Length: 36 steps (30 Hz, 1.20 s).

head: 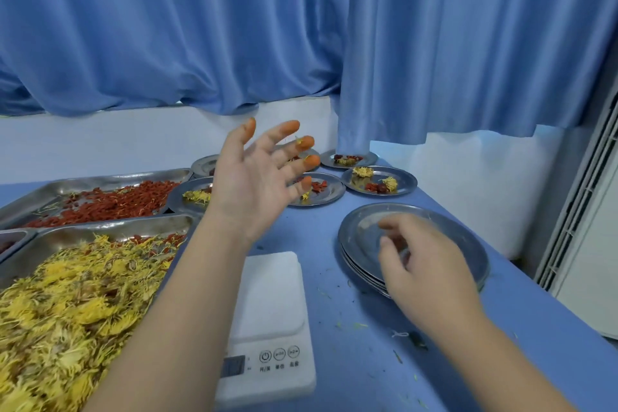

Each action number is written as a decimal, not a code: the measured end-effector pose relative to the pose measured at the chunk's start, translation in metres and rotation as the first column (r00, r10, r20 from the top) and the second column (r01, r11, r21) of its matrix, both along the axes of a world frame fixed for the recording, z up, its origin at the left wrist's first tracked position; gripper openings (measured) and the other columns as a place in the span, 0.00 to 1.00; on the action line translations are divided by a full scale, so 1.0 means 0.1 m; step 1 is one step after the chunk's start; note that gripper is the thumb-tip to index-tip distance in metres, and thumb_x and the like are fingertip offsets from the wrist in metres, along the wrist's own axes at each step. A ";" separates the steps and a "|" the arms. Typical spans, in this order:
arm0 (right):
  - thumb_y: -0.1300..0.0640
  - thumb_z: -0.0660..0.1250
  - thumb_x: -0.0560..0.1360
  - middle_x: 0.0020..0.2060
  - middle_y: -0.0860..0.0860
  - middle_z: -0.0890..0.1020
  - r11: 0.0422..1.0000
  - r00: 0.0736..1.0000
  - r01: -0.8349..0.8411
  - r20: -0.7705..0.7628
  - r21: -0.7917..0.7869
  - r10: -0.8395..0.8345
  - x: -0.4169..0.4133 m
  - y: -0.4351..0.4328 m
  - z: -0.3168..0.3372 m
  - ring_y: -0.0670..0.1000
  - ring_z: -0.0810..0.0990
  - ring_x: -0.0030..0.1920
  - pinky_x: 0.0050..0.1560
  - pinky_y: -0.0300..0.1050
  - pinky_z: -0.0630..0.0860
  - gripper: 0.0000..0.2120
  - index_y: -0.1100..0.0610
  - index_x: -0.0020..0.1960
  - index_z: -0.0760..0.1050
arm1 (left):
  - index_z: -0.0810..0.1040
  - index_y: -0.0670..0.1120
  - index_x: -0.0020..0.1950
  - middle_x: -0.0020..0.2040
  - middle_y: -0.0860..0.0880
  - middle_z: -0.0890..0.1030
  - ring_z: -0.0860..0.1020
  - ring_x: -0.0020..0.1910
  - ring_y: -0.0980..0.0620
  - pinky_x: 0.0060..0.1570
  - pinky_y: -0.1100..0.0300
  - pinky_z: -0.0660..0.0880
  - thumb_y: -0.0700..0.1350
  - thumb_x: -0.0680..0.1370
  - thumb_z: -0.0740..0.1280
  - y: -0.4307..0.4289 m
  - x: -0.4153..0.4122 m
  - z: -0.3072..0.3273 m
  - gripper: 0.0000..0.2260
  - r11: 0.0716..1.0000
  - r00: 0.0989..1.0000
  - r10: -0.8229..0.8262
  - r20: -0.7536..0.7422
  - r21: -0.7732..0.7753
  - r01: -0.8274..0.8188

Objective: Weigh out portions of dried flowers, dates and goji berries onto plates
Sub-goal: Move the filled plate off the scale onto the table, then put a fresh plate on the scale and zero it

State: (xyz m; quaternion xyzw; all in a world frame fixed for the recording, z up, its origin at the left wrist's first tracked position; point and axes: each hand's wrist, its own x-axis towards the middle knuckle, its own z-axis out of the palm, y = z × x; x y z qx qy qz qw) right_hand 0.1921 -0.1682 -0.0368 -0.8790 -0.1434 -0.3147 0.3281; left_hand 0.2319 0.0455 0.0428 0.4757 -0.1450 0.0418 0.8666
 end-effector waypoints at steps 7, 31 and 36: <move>0.49 0.61 0.75 0.53 0.45 0.76 0.953 0.979 -0.080 -0.202 -0.291 0.020 0.04 -0.10 -0.01 0.49 0.73 0.55 0.50 0.44 0.72 0.15 0.49 0.61 0.70 | 0.79 0.45 0.55 0.45 0.47 0.82 0.80 0.42 0.48 0.40 0.55 0.71 0.56 0.78 0.58 -0.36 -0.16 -0.19 0.18 0.964 0.997 -0.004 -0.077 0.266 0.024; 0.62 0.63 0.69 0.46 0.49 0.80 0.907 0.978 0.122 -0.106 -0.403 -0.179 0.00 0.07 -0.06 0.53 0.74 0.50 0.40 0.45 0.73 0.13 0.53 0.53 0.75 | 0.78 0.46 0.58 0.48 0.45 0.82 0.83 0.51 0.42 0.48 0.50 0.74 0.53 0.78 0.60 0.61 -1.09 -0.75 0.16 0.958 0.943 0.226 -0.244 -0.121 -0.261; 0.66 0.61 0.69 0.44 0.48 0.79 0.909 0.971 0.125 -0.138 -0.397 -0.194 0.01 0.03 -0.08 0.52 0.73 0.50 0.42 0.47 0.75 0.15 0.52 0.50 0.79 | 0.79 0.46 0.54 0.47 0.45 0.83 0.83 0.52 0.41 0.47 0.50 0.75 0.52 0.78 0.60 0.62 -1.15 -0.75 0.14 0.945 0.935 0.247 -0.256 -0.152 -0.291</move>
